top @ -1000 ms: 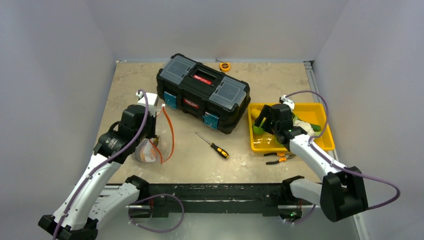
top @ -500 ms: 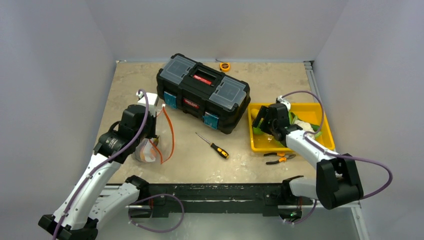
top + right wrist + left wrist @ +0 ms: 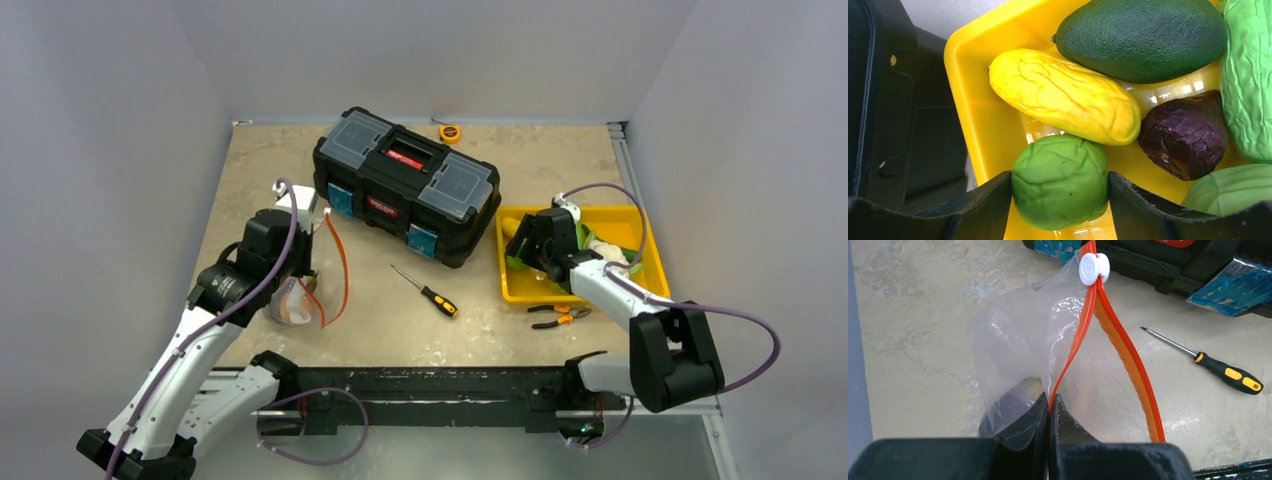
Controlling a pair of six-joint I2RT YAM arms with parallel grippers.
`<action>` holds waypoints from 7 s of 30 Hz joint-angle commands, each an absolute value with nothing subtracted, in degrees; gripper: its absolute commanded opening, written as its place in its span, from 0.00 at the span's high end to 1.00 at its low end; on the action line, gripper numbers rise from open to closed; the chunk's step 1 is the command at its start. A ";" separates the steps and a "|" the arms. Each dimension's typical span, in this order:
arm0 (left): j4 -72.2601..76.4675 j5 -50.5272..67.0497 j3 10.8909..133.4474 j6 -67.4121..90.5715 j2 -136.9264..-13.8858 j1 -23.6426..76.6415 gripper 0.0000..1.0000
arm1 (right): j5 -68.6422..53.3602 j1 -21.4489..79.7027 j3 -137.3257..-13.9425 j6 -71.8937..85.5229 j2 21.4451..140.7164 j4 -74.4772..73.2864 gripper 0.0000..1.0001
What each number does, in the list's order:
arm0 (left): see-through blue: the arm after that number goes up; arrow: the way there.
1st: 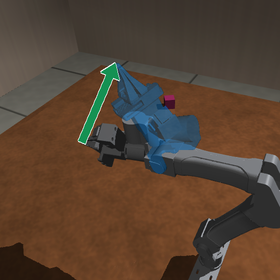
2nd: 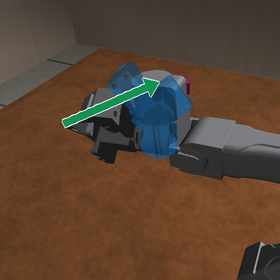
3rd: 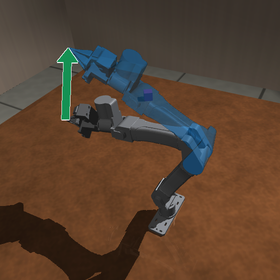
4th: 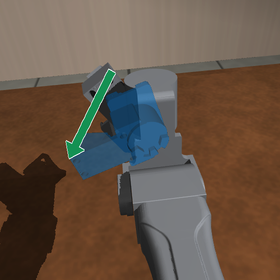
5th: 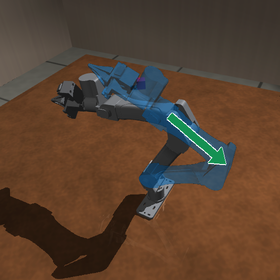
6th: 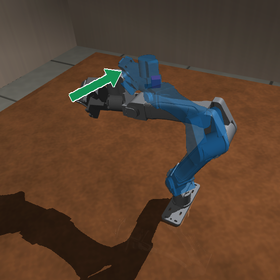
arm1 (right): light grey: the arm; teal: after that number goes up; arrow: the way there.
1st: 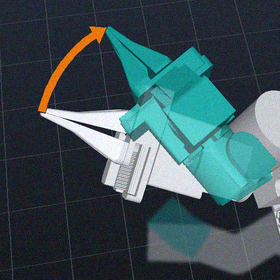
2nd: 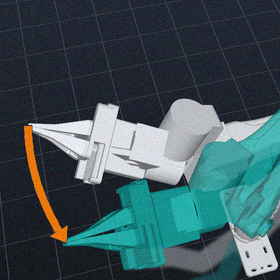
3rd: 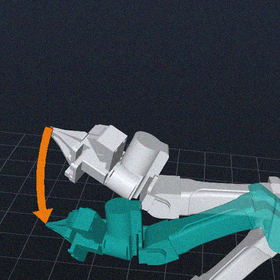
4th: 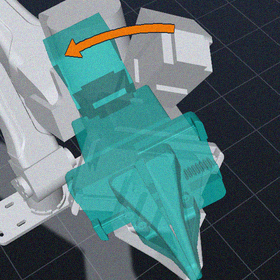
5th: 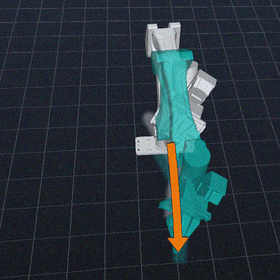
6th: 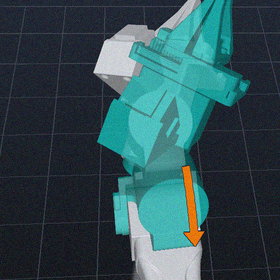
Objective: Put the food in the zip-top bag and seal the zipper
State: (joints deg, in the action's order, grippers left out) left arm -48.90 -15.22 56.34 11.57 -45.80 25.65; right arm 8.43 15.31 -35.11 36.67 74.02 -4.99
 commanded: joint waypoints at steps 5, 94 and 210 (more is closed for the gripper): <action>-47.60 -15.47 56.43 12.30 -45.63 25.88 1.00 | 10.77 15.03 -35.36 35.33 71.41 -5.80 0.67; -46.99 -15.69 56.23 12.40 -42.19 25.84 1.00 | 8.54 65.21 -80.83 27.69 101.51 11.36 0.22; -47.10 -14.94 56.25 12.30 -44.62 25.88 1.00 | 20.81 11.69 -43.25 88.99 84.22 -12.81 0.49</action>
State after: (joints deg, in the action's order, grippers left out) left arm -48.90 -15.16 56.34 11.57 -44.66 25.65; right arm 18.52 11.88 -45.17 87.70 88.66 -10.52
